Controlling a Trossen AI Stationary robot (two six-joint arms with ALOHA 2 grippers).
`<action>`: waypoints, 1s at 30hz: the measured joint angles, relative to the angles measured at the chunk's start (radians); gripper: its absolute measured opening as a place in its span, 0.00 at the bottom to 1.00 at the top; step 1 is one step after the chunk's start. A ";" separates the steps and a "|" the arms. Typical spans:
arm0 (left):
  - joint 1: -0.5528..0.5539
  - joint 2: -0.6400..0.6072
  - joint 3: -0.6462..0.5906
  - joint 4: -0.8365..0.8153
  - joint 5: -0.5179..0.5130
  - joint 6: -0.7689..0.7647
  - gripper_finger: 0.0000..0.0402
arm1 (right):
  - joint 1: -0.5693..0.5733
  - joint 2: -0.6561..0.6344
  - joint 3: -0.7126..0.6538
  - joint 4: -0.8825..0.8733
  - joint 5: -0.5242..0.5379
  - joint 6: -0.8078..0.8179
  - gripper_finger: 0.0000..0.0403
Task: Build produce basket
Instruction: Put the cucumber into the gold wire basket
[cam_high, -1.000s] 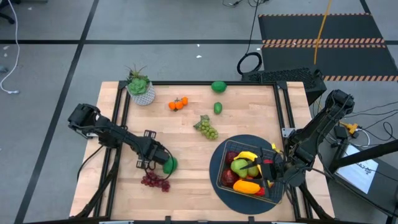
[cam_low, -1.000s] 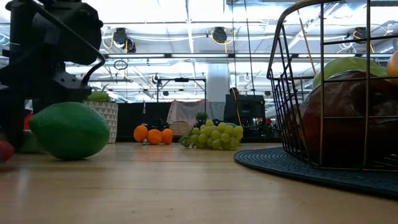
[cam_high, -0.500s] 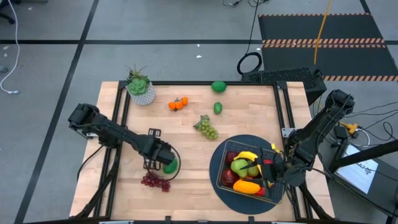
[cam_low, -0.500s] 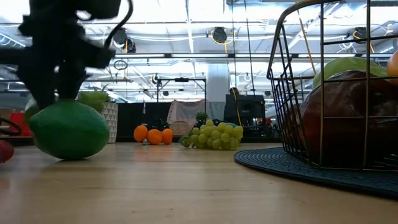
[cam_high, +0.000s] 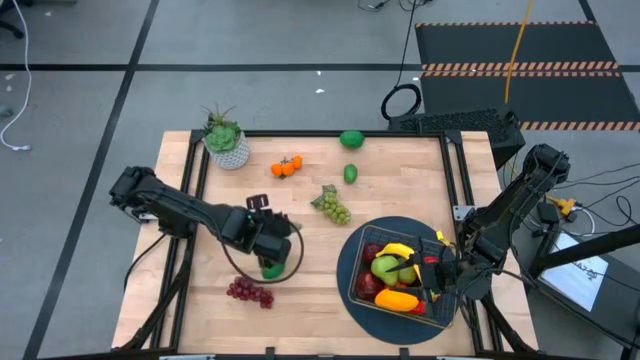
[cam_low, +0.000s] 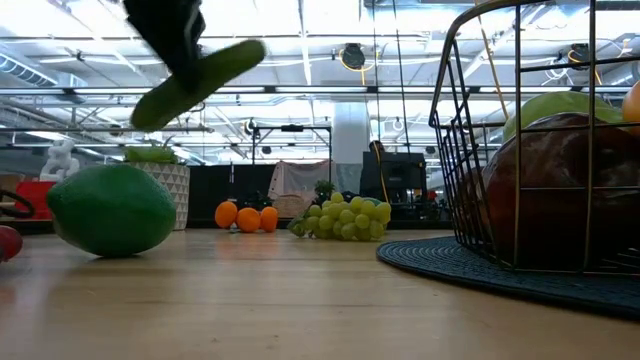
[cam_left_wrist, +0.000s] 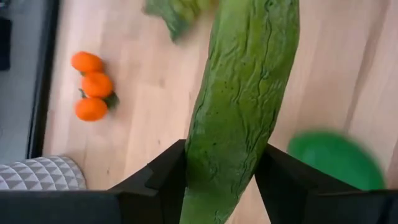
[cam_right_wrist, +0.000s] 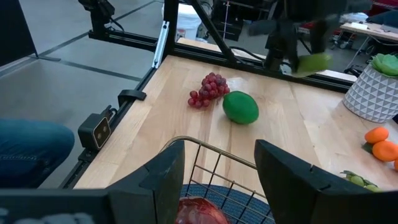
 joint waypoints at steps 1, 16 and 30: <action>0.000 0.000 0.011 0.010 -0.016 -0.026 0.42 | 0.000 0.000 0.000 0.000 0.000 0.000 0.46; 0.000 0.000 0.032 0.273 -0.073 -0.340 0.42 | 0.000 0.000 0.000 0.030 0.001 0.001 0.46; -0.003 0.000 0.032 0.697 0.056 -0.367 0.42 | -0.002 0.000 0.000 0.057 0.058 0.001 0.46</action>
